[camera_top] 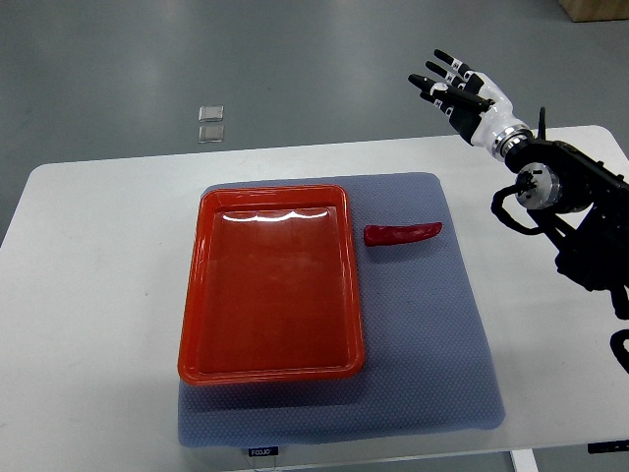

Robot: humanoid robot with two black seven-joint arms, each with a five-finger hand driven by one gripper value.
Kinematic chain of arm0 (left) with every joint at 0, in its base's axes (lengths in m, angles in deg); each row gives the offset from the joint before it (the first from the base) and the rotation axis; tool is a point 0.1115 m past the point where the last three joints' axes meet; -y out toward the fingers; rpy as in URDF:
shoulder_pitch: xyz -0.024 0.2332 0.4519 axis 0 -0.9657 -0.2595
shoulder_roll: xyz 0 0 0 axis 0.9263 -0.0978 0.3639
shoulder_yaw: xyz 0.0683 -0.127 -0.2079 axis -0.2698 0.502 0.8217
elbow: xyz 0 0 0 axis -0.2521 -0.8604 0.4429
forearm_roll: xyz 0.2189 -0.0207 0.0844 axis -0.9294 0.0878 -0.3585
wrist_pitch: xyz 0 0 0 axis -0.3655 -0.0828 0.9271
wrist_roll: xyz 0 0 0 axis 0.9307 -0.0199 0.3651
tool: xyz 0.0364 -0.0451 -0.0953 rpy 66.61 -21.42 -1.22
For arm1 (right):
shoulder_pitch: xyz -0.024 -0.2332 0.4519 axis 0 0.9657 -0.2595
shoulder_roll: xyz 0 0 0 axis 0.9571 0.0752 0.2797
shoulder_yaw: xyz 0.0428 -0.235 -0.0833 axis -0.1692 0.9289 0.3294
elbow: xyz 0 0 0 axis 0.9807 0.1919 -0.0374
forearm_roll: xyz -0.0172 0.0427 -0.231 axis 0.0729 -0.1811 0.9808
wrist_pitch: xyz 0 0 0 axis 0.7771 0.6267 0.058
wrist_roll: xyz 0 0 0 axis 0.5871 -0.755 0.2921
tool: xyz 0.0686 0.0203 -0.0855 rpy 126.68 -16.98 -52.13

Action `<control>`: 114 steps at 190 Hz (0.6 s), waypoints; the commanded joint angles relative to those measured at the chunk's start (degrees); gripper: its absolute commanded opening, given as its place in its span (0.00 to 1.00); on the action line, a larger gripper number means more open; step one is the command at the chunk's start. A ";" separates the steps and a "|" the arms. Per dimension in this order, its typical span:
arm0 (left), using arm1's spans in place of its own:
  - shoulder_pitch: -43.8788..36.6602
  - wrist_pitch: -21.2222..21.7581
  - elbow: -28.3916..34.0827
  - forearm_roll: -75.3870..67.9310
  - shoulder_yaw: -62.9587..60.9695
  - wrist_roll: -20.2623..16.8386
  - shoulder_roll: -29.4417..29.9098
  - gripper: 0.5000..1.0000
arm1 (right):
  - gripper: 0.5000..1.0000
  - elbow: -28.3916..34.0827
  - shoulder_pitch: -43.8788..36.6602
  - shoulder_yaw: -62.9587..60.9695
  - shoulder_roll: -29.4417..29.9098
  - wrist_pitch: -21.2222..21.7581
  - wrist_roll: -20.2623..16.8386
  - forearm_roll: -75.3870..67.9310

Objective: Place red pepper on red tray
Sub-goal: 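Swing the right hand over and lower it toward the red pepper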

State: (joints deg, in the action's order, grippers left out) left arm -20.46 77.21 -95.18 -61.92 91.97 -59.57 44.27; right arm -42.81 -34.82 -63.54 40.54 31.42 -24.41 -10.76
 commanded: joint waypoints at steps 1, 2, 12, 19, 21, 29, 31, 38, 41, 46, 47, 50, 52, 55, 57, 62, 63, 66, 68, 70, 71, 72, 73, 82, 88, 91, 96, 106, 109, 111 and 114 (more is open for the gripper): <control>0.00 0.01 0.00 0.00 0.00 0.01 0.00 1.00 | 0.83 0.03 -4.06 6.93 -3.60 0.05 0.25 2.28; 0.00 0.01 0.00 0.00 0.00 0.01 0.00 1.00 | 0.83 0.03 -4.06 6.94 -3.60 0.05 0.25 2.28; 0.00 0.01 0.00 0.00 0.00 0.01 0.00 1.00 | 0.83 0.12 -5.91 11.77 -5.62 0.58 0.25 3.69; 0.00 0.01 0.00 0.00 0.00 0.01 0.00 1.00 | 0.83 0.12 -7.23 15.03 -6.76 1.11 0.25 4.66; 0.00 0.01 0.00 0.00 0.00 0.01 0.00 1.00 | 0.83 0.12 -7.58 16.08 -7.03 1.28 0.25 4.92; 0.00 0.01 0.00 0.00 0.00 0.01 0.00 1.00 | 0.83 0.12 -9.25 20.29 -8.52 2.33 0.25 6.24; 0.00 0.01 0.00 0.00 0.00 0.01 0.00 1.00 | 0.83 0.12 -9.68 21.35 -8.87 2.77 0.25 6.50; 0.00 0.01 0.00 0.00 0.00 0.01 0.00 1.00 | 0.83 0.12 -10.57 24.26 -10.10 4.09 0.25 7.47; 0.00 0.01 0.00 0.00 0.00 0.01 0.00 1.00 | 0.83 0.12 -11.18 25.92 -10.89 4.88 0.25 8.00; 0.00 0.01 0.00 0.00 0.00 0.01 0.00 1.00 | 0.83 0.12 -11.80 27.42 -11.77 5.67 0.17 8.52; 0.00 0.01 0.00 0.00 0.00 0.01 0.00 1.00 | 0.83 0.12 -11.80 27.42 -11.77 5.68 0.17 8.53; 0.00 0.01 0.00 0.00 0.00 0.01 0.00 1.00 | 0.83 0.21 -12.50 28.82 -12.56 6.38 0.17 9.05; 0.00 0.01 0.00 0.00 0.00 0.01 0.00 1.00 | 0.83 0.29 -12.85 29.44 -12.91 6.73 0.08 9.40; 0.00 0.01 0.00 0.00 0.00 0.01 0.00 1.00 | 0.83 0.38 -13.29 30.06 -13.18 6.99 0.08 9.76; 0.00 0.01 0.00 0.00 0.00 0.01 0.00 1.00 | 0.83 0.47 -13.82 30.59 -13.53 7.26 0.08 10.11; 0.00 0.01 0.00 0.00 0.00 0.01 0.00 1.00 | 0.83 0.82 -15.05 32.25 -14.50 8.13 -0.01 11.60; 0.00 0.01 0.00 0.00 0.00 0.01 0.00 1.00 | 0.83 0.82 -15.05 32.26 -14.50 8.14 -0.01 11.60; 0.00 0.01 0.00 0.00 0.00 0.01 0.00 1.00 | 0.83 1.08 -15.40 32.87 -14.76 8.40 -0.01 12.22; 0.00 0.01 0.00 0.00 0.00 0.09 0.00 1.00 | 0.83 1.26 -15.84 33.22 -15.03 8.66 -0.01 12.74; 0.00 0.01 0.00 0.00 0.00 0.01 0.00 1.00 | 0.83 1.52 -16.19 33.66 -15.29 9.02 0.08 13.36; 0.00 0.01 0.00 0.00 0.00 0.01 0.00 1.00 | 0.82 1.87 -16.45 34.10 -15.55 9.28 -0.01 13.97; 0.00 0.01 0.00 0.00 0.00 0.01 0.00 1.00 | 0.82 1.88 -16.46 34.10 -15.55 9.28 -0.01 13.97; 0.00 0.01 0.00 0.00 0.00 0.01 0.00 1.00 | 0.82 2.31 -16.80 34.36 -15.81 9.71 0.08 14.67; 0.00 0.01 0.00 0.00 0.00 0.01 0.00 1.00 | 0.82 4.07 -18.04 35.77 -16.78 11.30 -0.01 17.67; 0.00 0.01 0.00 0.00 0.00 0.01 0.00 1.00 | 0.82 5.56 -19.00 36.56 -17.57 12.53 -0.01 20.47; 0.00 0.01 0.00 0.00 0.00 0.01 0.00 1.00 | 0.82 6.27 -19.27 36.83 -17.75 12.88 -0.01 21.53; 0.00 0.01 0.00 0.00 0.00 0.01 0.00 1.00 | 0.82 8.02 -19.97 37.70 -18.36 13.85 -0.10 24.86; 0.00 0.01 0.00 -0.08 0.00 0.01 0.00 1.00 | 0.82 10.75 -21.20 39.20 -18.72 14.73 -0.18 31.45; 0.00 0.01 0.00 0.00 0.00 0.01 0.00 1.00 | 0.82 11.36 -21.38 39.46 -18.72 14.90 -0.18 32.68; 0.00 0.01 0.00 0.00 0.00 0.01 0.00 1.00 | 0.82 12.06 -21.47 39.81 -18.72 14.99 -0.18 34.17; 0.00 0.01 0.00 0.00 0.00 0.01 0.00 1.00 | 0.82 12.60 -21.64 40.25 -18.81 15.08 -0.27 35.51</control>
State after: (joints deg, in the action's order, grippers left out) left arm -20.47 77.22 -95.17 -61.92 91.96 -59.55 44.27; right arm -35.13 -54.56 -26.08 22.52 44.78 -24.48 14.01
